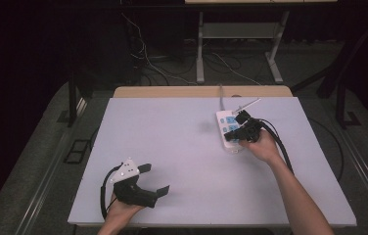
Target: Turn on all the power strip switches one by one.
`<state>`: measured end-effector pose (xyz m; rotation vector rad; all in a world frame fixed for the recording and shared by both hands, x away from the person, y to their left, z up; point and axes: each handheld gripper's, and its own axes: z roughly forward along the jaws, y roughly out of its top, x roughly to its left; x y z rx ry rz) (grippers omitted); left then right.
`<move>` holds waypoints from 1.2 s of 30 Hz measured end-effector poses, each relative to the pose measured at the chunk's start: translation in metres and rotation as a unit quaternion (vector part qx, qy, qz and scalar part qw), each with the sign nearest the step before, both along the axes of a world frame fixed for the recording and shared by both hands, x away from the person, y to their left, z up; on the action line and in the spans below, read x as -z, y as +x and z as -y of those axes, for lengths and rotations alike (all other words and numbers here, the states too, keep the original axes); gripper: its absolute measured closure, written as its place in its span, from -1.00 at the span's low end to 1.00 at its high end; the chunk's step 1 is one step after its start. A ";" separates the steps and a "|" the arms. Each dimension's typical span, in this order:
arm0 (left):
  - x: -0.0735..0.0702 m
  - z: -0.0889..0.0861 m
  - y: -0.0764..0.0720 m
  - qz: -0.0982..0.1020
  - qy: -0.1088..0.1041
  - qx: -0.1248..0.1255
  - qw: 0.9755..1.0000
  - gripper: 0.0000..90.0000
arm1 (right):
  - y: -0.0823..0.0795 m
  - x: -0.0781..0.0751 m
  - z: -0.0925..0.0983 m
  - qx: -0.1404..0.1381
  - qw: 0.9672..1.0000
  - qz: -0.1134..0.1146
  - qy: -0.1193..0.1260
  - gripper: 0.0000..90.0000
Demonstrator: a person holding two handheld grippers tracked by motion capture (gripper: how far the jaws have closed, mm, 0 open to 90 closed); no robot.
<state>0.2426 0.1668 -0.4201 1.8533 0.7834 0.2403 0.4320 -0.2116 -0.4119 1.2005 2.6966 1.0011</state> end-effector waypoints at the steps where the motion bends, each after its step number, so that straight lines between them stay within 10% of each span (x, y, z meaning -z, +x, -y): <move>1: 0.000 0.000 0.000 0.000 0.000 -0.001 1.000 -1.00 | 0.000 -0.001 0.000 -0.002 1.000 0.002 0.002 1.00; 36: 0.001 -0.005 0.004 -0.002 -0.016 -0.014 1.000 -1.00 | 0.029 -0.038 0.001 0.003 1.000 0.019 -0.003 1.00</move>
